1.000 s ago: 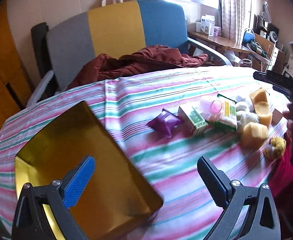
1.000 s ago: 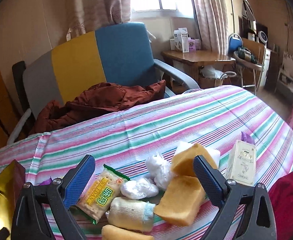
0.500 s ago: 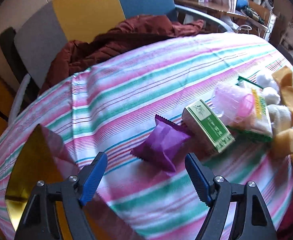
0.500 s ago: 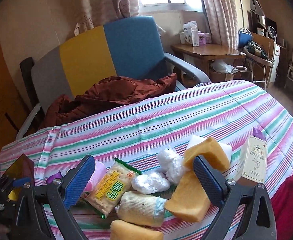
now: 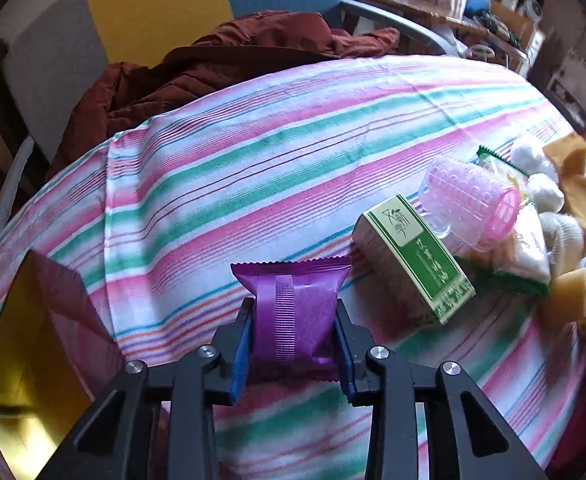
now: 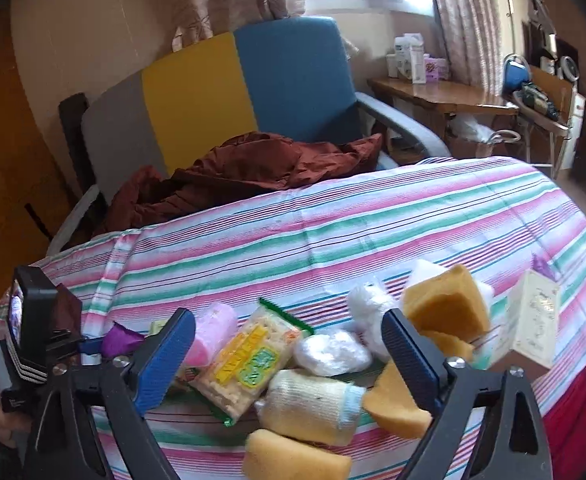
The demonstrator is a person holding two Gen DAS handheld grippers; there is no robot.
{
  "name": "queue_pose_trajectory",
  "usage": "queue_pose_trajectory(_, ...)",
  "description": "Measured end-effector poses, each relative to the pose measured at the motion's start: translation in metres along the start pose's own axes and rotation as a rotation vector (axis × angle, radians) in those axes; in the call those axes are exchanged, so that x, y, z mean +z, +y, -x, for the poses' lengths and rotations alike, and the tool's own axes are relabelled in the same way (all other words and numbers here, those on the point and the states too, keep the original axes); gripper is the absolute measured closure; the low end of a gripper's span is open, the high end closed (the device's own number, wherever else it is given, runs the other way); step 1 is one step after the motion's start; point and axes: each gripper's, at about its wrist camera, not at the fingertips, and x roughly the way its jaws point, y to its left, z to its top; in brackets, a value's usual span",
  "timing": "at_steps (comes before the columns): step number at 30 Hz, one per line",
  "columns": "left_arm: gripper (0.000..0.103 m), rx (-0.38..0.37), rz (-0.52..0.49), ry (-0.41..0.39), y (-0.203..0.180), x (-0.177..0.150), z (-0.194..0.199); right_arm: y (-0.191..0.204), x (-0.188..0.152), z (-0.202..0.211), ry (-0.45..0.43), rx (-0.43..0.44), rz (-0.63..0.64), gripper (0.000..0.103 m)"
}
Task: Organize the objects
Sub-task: 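Grasp the purple packet with the left tool while the right tool grasps the pink curler, then carry the purple packet and pink curler into the gold tray and release both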
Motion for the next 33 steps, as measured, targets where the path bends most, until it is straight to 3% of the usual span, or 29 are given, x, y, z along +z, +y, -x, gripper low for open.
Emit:
queue_pose_trajectory(4,0.067,-0.032,0.048,-0.077,0.007,-0.01,0.03,0.025,0.002,-0.014,0.055,0.061,0.049,0.018)
queue_pose_trajectory(12,0.067,-0.085,0.133,-0.166,0.025,-0.036,0.085,0.065,-0.004,-0.078,0.201,0.07,0.138,0.023)
queue_pose_trajectory(13,0.067,-0.086,0.144,-0.174,0.028,-0.041,0.091,0.067,-0.006,-0.085,0.22,0.077,0.148,0.034)
queue_pose_trajectory(14,0.067,-0.086,0.152,-0.178,0.03,-0.043,0.093,0.069,-0.01,-0.095,0.255,0.069,0.162,0.052)
queue_pose_trajectory(15,0.067,-0.088,0.168,-0.186,0.035,-0.049,0.099,0.069,-0.014,-0.1,0.269,0.047,0.172,0.061)
queue_pose_trajectory(20,0.067,-0.076,0.254,-0.206,0.065,-0.078,0.115,0.066,-0.009,-0.077,0.205,0.054,0.169,0.072)
queue_pose_trajectory(25,0.067,-0.007,0.363,-0.206,0.107,-0.119,0.129,0.082,0.002,-0.039,0.12,0.101,0.167,0.077)
queue_pose_trajectory(27,0.067,0.023,0.406,-0.198,0.124,-0.137,0.132,0.098,0.0,-0.026,0.093,0.121,0.199,0.086)
queue_pose_trajectory(33,0.067,0.082,0.519,-0.19,0.162,-0.192,0.143,0.142,-0.01,0.003,0.071,0.218,0.243,0.086)
